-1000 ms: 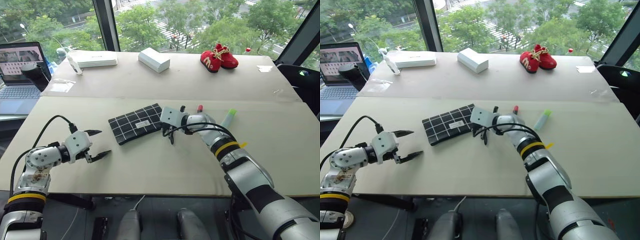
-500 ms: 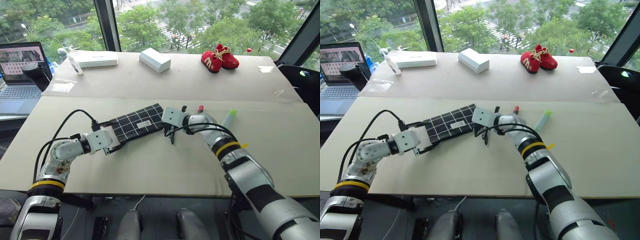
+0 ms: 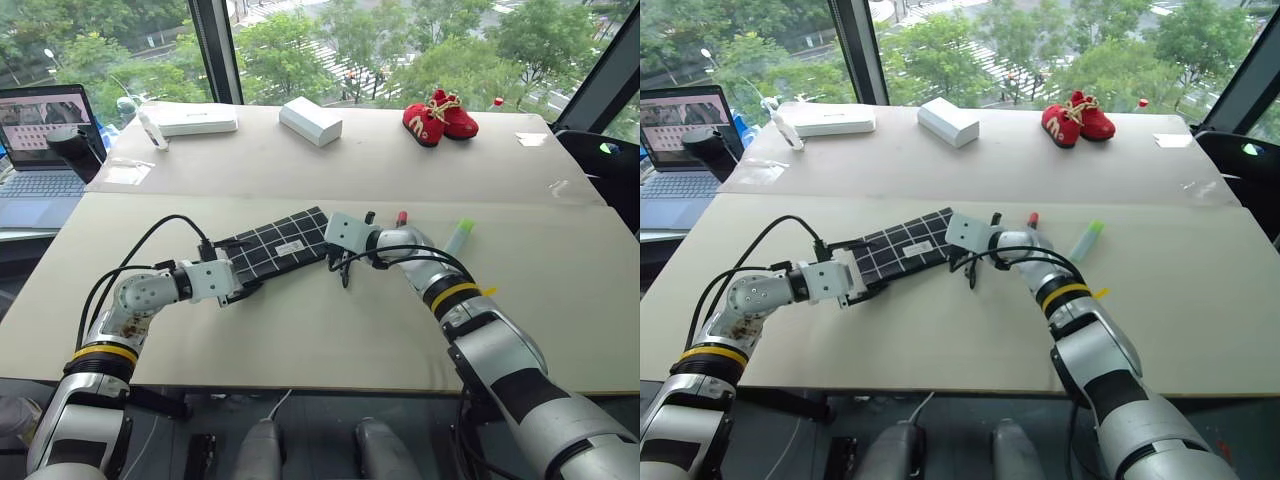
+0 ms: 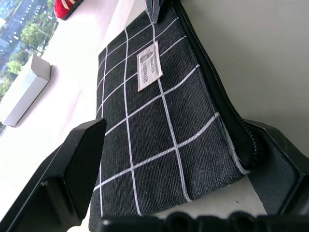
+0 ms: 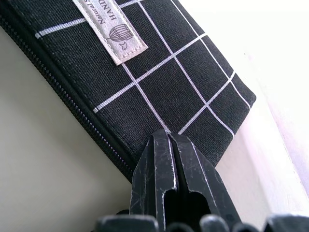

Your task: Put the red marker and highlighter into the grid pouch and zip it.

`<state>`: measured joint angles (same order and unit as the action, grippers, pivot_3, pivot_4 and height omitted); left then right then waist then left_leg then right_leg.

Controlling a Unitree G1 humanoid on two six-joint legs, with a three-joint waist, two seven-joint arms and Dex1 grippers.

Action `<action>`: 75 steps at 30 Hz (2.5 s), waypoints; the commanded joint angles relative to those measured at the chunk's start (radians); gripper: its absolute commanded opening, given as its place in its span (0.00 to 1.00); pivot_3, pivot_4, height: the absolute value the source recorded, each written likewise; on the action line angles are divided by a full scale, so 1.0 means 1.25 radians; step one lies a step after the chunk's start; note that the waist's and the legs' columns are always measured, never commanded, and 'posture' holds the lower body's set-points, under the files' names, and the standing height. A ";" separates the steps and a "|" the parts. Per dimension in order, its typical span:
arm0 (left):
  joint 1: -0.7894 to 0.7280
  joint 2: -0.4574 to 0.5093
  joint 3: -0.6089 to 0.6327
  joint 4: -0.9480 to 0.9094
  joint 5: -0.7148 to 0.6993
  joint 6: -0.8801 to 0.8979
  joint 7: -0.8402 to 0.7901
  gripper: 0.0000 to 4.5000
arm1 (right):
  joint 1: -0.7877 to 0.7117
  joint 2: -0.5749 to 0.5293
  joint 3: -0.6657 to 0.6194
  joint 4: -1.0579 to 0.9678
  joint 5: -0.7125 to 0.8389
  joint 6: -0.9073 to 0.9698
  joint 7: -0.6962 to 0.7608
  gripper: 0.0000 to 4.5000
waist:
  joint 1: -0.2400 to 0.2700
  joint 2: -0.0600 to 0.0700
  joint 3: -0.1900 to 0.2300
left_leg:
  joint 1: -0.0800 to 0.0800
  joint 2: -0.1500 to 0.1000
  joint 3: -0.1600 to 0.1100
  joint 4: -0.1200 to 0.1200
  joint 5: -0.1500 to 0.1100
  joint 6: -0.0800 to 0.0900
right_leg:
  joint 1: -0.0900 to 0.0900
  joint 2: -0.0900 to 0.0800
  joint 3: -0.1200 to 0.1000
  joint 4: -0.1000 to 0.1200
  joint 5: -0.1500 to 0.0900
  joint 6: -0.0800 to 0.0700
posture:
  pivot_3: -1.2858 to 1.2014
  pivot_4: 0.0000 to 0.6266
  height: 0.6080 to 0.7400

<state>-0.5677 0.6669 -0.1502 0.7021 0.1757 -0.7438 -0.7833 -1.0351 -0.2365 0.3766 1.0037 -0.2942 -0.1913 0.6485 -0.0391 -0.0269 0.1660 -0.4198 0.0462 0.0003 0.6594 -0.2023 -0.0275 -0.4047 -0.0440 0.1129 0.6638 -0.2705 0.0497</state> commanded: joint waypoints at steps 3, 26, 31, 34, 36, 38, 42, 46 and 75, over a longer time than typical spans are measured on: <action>-0.030 -0.027 -0.051 0.082 0.068 -0.042 0.045 1.00 | -0.008 -0.010 -0.015 0.001 -0.004 0.005 -0.006 0.00 | 0.001 0.000 0.000 | 0.000 0.000 0.000 0.000 0.000 0.000 | 0.000 0.000 0.000 0.000 0.000 0.000 | 0.52 0.24 0.92; -0.053 -0.071 -0.020 0.100 -0.053 0.015 -0.027 0.02 | -0.022 -0.003 -0.100 0.020 0.077 0.073 0.041 0.00 | -0.001 0.001 0.000 | 0.000 0.000 0.000 0.000 0.000 0.000 | 0.000 0.000 0.000 0.000 0.000 0.000 | 0.52 0.24 0.92; -0.037 -0.073 -0.009 0.040 -0.080 0.064 -0.047 0.00 | -0.038 0.012 -0.207 -0.014 0.198 0.135 0.102 0.32 | -0.004 0.001 0.000 | -0.001 0.000 0.000 0.000 0.000 0.000 | -0.001 0.000 0.000 0.000 0.000 0.000 | 0.52 0.24 0.92; -0.007 -0.076 0.000 -0.025 -0.106 0.127 -0.056 0.00 | -0.052 -0.008 -0.305 -0.115 0.321 0.264 0.155 0.56 | -0.005 0.001 0.000 | -0.002 0.000 0.000 0.000 0.000 0.000 | -0.002 0.000 0.000 0.000 0.000 0.000 | 0.52 0.24 0.92; 0.019 -0.076 0.006 -0.096 -0.129 0.192 -0.067 0.00 | -0.027 -0.034 -0.332 -0.215 0.375 0.364 0.199 0.71 | -0.005 0.002 0.001 | -0.003 0.000 -0.001 0.000 0.000 0.000 | -0.002 0.000 0.000 0.000 0.000 0.000 | 0.52 0.24 0.92; 0.039 -0.080 0.016 -0.167 -0.156 0.265 -0.069 0.00 | 0.015 -0.060 -0.333 -0.313 0.398 0.438 0.220 0.71 | -0.003 0.002 0.001 | -0.004 0.000 -0.001 0.000 0.000 0.000 | -0.002 0.000 0.000 0.000 0.000 0.000 | 0.52 0.24 0.92; 0.079 -0.088 0.033 -0.306 -0.182 0.411 -0.050 0.00 | 0.154 -0.110 -0.312 -0.550 0.413 0.561 0.197 0.71 | 0.000 0.002 0.000 | -0.005 0.000 -0.003 0.000 0.000 0.000 | -0.002 0.000 -0.002 -0.001 0.000 0.000 | 0.52 0.24 0.92; 0.102 -0.089 0.042 -0.386 -0.188 0.492 -0.034 0.00 | 0.249 -0.114 -0.289 -0.695 0.405 0.648 0.134 0.71 | -0.004 0.002 0.001 | -0.005 0.000 -0.002 0.000 0.000 0.000 | -0.003 0.000 -0.002 -0.001 0.000 0.000 | 0.52 0.24 0.92; 0.109 -0.117 0.068 -0.453 -0.226 0.601 -0.011 0.00 | 0.317 -0.008 -0.188 -0.623 0.254 0.528 -0.140 0.71 | -0.004 0.002 0.001 | -0.006 0.000 -0.001 0.000 0.000 0.000 | -0.005 0.001 -0.001 -0.001 0.000 0.000 | 0.52 0.24 0.92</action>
<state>-0.4207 0.5207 -0.0900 0.1772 -0.0847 0.0026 -0.8058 -0.6122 -0.2526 0.1509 0.2166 0.0359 0.5121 0.4987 -0.0435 -0.0248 0.1672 -0.4274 0.0465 -0.0014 0.6594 -0.2022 -0.0277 -0.4113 -0.0433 0.1120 0.6619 -0.2708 0.0498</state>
